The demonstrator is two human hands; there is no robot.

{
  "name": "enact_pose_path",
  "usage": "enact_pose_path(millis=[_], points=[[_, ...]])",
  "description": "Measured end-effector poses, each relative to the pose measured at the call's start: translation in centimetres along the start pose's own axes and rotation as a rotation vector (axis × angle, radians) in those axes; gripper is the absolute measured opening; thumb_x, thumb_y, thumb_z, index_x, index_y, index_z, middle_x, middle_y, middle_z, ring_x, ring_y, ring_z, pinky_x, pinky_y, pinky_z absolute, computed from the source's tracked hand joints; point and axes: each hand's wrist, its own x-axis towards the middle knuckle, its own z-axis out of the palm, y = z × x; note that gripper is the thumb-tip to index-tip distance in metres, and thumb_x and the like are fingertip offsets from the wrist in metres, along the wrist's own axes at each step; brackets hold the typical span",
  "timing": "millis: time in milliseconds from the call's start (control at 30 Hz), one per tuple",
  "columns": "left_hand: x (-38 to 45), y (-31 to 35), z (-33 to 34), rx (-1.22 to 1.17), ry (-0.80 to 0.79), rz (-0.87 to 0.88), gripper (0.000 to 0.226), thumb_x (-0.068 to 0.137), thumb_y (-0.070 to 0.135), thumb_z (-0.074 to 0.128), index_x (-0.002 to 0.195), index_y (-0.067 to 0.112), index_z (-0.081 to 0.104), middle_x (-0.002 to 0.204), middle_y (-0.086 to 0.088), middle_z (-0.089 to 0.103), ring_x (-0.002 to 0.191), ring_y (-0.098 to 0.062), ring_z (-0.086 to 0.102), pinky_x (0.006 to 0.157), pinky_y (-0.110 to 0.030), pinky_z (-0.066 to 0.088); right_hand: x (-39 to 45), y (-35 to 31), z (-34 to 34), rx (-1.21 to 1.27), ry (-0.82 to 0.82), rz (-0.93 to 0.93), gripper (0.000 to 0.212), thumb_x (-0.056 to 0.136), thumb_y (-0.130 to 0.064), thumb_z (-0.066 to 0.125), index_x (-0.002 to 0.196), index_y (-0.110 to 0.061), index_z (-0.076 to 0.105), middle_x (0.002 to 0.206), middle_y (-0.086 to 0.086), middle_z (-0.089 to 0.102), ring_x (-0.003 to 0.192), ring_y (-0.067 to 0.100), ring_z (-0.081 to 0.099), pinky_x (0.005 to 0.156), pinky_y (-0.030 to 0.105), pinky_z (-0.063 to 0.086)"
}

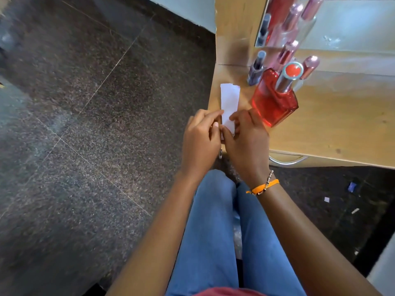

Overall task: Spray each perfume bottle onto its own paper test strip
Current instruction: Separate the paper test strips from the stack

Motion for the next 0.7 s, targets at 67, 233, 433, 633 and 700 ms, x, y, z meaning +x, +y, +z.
enact_pose_path(millis=[67, 233, 433, 633, 700], points=[[-0.1, -0.1, 0.5, 0.003, 0.042, 0.02, 0.034, 0.086, 0.005, 0.046, 0.114, 0.013, 0.064, 0.104, -0.002, 0.061, 0.096, -0.019, 0.053, 0.086, -0.033, 0.046, 0.1, 0.0, 0.0, 0.012, 0.016, 0.031, 0.023, 0.079, -0.021, 0.068, 0.097, -0.009, 0.06, 0.094, 0.008, 0.061, 0.076, 0.024, 0.057, 0.066, 0.033, 0.043], [-0.3, -0.6, 1.2, 0.011, 0.094, 0.075, 0.035, 0.084, 0.004, 0.045, 0.109, 0.013, 0.067, 0.106, -0.003, 0.061, 0.095, -0.023, 0.054, 0.083, -0.04, 0.047, 0.2, 0.1, 0.2, 0.155, 0.056, 0.111, 0.025, 0.073, -0.017, 0.074, 0.094, -0.012, 0.061, 0.076, -0.005, 0.057, 0.065, 0.008, 0.048, 0.064, 0.024, 0.041], [-0.6, -0.9, 1.0, 0.04, 0.072, 0.13, 0.036, 0.088, 0.005, 0.047, 0.119, 0.014, 0.063, 0.116, -0.004, 0.058, 0.105, -0.021, 0.05, 0.085, -0.026, 0.042, 0.6, 0.0, -0.1, 0.299, 0.084, 0.206, 0.025, 0.066, -0.018, 0.081, 0.081, -0.019, 0.06, 0.064, -0.01, 0.056, 0.063, 0.011, 0.057, 0.066, 0.03, 0.05], [-1.8, -1.2, 2.0, 0.017, 0.135, 0.129, 0.039, 0.09, 0.009, 0.047, 0.128, 0.016, 0.056, 0.121, -0.003, 0.055, 0.106, -0.022, 0.044, 0.087, -0.031, 0.043, 1.5, 0.9, 0.0, 0.459, 0.037, 0.354, 0.021, 0.057, -0.027, 0.084, 0.06, -0.028, 0.063, 0.067, 0.0, 0.07, 0.068, 0.023, 0.07, 0.065, 0.048, 0.059], [-2.0, -1.3, 2.3, 0.01, 0.147, 0.118, 0.039, 0.091, 0.01, 0.047, 0.129, 0.016, 0.055, 0.122, -0.003, 0.055, 0.107, -0.022, 0.044, 0.085, -0.024, 0.038, 1.5, 0.8, -0.1, 0.451, 0.035, 0.357, 0.022, 0.06, -0.026, 0.085, 0.059, -0.028, 0.064, 0.068, -0.001, 0.071, 0.068, 0.022, 0.071, 0.066, 0.047, 0.059]])
